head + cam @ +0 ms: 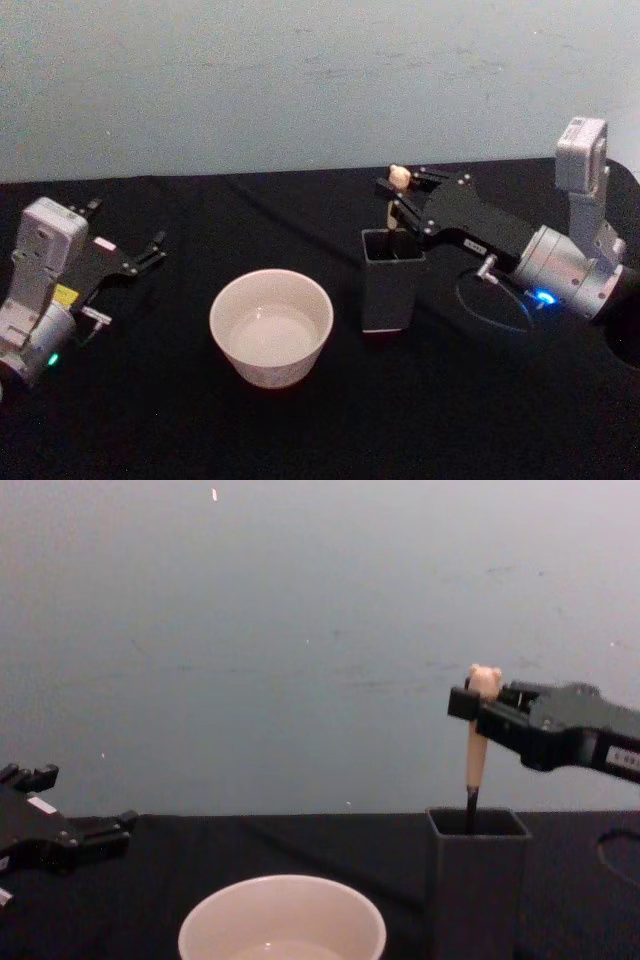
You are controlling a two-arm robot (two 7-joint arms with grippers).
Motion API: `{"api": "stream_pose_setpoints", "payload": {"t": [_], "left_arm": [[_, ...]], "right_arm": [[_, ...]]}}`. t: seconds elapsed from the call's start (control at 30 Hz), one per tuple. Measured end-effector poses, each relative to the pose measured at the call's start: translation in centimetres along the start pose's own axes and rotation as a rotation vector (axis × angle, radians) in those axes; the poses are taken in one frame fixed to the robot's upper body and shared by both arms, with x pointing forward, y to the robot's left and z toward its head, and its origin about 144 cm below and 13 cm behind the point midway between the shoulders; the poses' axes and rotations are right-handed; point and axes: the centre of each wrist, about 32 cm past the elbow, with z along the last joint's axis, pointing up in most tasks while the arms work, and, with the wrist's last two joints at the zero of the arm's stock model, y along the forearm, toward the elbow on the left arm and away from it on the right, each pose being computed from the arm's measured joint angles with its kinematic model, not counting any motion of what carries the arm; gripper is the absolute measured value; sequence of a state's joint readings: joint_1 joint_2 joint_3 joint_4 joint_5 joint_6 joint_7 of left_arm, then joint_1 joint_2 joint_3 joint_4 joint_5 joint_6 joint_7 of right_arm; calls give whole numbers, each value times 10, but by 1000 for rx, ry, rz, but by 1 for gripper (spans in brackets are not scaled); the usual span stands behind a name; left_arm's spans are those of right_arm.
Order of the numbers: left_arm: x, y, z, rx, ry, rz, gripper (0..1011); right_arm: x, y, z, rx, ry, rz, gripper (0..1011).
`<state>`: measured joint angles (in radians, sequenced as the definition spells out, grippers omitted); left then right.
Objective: Pick up the stirring spoon with one hand, stir inside the cup, then place it back in its original position.
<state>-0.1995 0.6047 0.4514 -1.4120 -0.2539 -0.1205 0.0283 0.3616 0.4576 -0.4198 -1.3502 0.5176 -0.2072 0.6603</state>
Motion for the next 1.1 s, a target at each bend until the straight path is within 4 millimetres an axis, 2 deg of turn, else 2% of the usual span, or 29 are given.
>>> {"api": "stream_pose_setpoints", "payload": {"t": [0.5, 1.1], "left_arm": [[0, 0, 0, 0, 0, 0, 1001], [0, 0, 0, 0, 0, 0, 1001]], "right_arm": [[-17, -2, -28, -69, 119, -46, 209], [-21, -3, -37, -111, 138, -62, 209]]}}
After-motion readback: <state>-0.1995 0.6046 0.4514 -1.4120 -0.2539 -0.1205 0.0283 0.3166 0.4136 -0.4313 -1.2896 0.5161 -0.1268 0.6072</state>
